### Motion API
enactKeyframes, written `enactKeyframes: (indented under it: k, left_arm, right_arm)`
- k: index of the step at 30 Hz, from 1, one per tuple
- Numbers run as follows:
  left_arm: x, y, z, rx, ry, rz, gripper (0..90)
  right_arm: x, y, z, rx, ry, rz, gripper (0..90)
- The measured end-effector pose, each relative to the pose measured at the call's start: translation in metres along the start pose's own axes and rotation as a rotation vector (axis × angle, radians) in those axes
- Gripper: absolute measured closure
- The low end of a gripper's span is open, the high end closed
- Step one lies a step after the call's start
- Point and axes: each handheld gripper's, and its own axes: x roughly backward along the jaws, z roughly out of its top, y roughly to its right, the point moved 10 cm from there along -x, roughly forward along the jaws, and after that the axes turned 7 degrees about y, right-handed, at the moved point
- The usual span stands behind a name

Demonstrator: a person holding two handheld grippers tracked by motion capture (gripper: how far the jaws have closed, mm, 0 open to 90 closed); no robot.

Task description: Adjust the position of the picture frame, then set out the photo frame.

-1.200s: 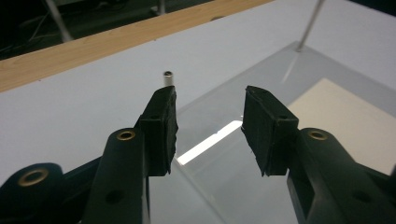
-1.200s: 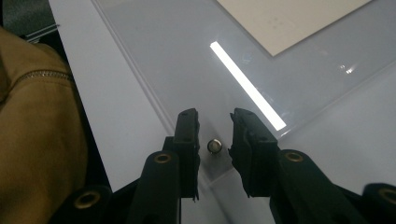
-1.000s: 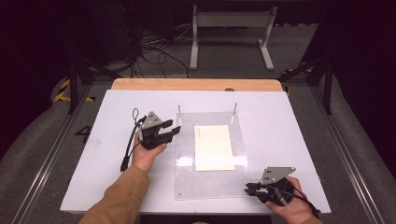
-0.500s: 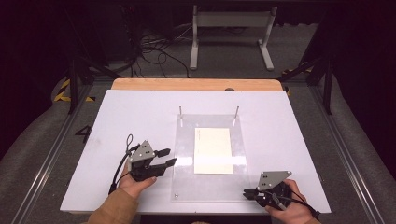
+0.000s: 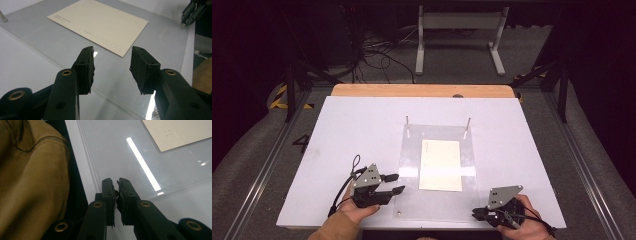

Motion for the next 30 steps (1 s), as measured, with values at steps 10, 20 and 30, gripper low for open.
enactKeyframes:
  k: [10,20,30]
  left_arm:
    - [0.009,-0.025,0.002,0.055,0.048,0.066,49.2]
    - [0.019,-0.032,0.006,0.073,0.087,0.104,45.9]
    - [0.030,-0.040,0.008,0.088,0.139,0.162,35.2]
  right_arm:
    - [0.021,0.018,0.029,-0.052,0.209,-0.049,69.4]
    - [0.040,0.057,0.062,-0.116,0.358,-0.161,61.6]
    - [0.040,0.113,0.092,-0.150,0.416,-0.297,54.3]
